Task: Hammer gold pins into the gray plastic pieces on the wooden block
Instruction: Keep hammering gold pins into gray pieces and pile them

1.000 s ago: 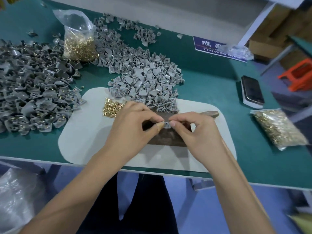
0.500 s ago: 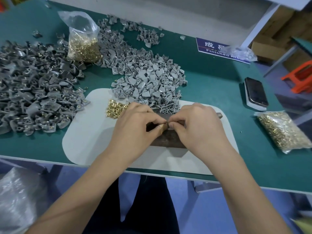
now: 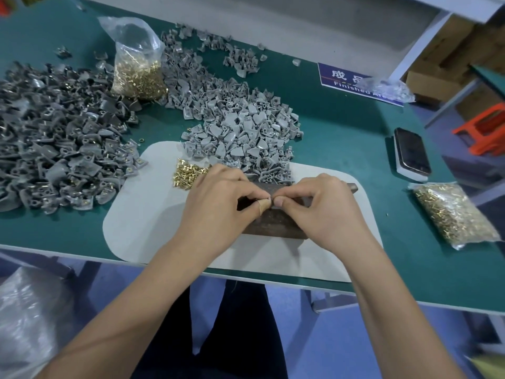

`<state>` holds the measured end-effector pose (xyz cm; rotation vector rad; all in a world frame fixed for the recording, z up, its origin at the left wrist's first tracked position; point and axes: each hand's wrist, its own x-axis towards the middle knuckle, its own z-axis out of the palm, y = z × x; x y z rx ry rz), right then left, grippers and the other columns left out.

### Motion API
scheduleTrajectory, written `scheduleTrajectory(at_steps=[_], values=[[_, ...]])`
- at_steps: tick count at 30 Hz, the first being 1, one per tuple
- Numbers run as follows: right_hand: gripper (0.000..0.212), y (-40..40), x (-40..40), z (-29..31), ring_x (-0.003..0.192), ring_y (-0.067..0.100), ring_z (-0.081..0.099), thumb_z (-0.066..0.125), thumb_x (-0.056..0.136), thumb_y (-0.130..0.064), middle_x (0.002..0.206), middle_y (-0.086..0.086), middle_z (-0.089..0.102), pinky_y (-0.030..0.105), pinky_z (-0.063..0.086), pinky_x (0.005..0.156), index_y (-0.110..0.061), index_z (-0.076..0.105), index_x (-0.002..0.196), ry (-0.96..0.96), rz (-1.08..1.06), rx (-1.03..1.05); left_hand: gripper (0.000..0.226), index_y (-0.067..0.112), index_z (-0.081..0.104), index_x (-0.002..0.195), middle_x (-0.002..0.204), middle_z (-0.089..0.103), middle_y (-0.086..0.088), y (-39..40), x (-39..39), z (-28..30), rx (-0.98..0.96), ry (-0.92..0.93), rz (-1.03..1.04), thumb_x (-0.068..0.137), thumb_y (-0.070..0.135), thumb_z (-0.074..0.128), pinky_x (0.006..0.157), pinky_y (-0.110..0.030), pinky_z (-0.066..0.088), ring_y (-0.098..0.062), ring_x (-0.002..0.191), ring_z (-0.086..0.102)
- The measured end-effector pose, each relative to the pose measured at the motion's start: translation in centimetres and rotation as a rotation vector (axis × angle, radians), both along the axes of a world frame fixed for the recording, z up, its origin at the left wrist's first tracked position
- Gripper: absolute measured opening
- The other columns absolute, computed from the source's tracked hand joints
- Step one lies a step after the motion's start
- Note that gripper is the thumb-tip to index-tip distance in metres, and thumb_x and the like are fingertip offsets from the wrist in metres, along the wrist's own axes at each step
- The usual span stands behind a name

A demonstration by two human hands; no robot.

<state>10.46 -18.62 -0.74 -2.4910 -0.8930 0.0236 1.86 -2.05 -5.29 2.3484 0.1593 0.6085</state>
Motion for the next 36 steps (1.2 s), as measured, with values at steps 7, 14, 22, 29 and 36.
scheduleTrajectory(at_steps=[7, 14, 22, 29, 36], values=[[0.01, 0.5, -0.8, 0.0, 0.084, 0.024, 0.052, 0.076, 0.086, -0.03, 0.056, -0.023, 0.043, 0.034, 0.028, 0.07, -0.038, 0.08, 0.082, -0.185, 0.002, -0.07, 0.008, 0.038, 0.079, 0.091, 0.08, 0.059, 0.016, 0.0, 0.0, 0.2, 0.011, -0.004, -0.004, 0.083, 0.041, 0.079, 0.079, -0.037, 0.041, -0.009, 0.089, 0.043], [0.009, 0.1, -0.8, -0.2, 0.085, 0.021, 0.059, 0.075, 0.088, -0.03, 0.072, -0.014, 0.065, 0.034, 0.045, 0.075, -0.037, 0.081, 0.088, -0.106, 0.024, -0.031, 0.01, 0.035, 0.079, 0.091, 0.08, 0.059, 0.017, 0.0, 0.0, 0.3, 0.036, 0.005, -0.007, 0.083, 0.041, 0.078, 0.077, -0.036, 0.04, -0.01, 0.088, 0.045], [0.029, -7.5, 1.4, -2.8, 0.11, 0.032, 0.054, 0.063, 0.096, -0.046, 0.11, 0.008, 0.062, 0.04, 0.043, 0.083, -0.02, 0.064, 0.11, -0.066, -0.571, -0.114, 0.011, 0.039, 0.078, 0.09, 0.081, 0.059, 0.017, 0.0, 0.0, 0.5, 0.044, 0.018, -0.022, 0.084, 0.047, 0.073, 0.078, -0.036, 0.042, -0.01, 0.089, 0.046], [0.033, -9.2, 1.6, -2.8, 0.092, 0.041, 0.059, 0.036, 0.108, -0.041, 0.112, 0.013, 0.055, 0.047, 0.046, 0.072, -0.011, 0.051, 0.108, -0.044, -0.518, -0.357, 0.01, 0.037, 0.079, 0.091, 0.082, 0.06, 0.016, 0.1, 0.0, 0.3, 0.039, 0.017, -0.023, 0.084, 0.044, 0.075, 0.08, -0.038, 0.045, -0.012, 0.09, 0.047], [0.038, -6.7, -1.6, 0.6, 0.068, 0.013, 0.058, 0.035, 0.103, -0.059, 0.075, -0.008, 0.058, 0.026, 0.044, 0.062, -0.033, 0.062, 0.098, 0.071, -0.102, 0.207, 0.01, 0.036, 0.08, 0.09, 0.078, 0.061, 0.014, 0.2, 0.2, 0.9, 0.097, 0.031, -0.036, 0.084, 0.044, 0.076, 0.075, -0.039, 0.045, -0.017, 0.086, 0.049]])
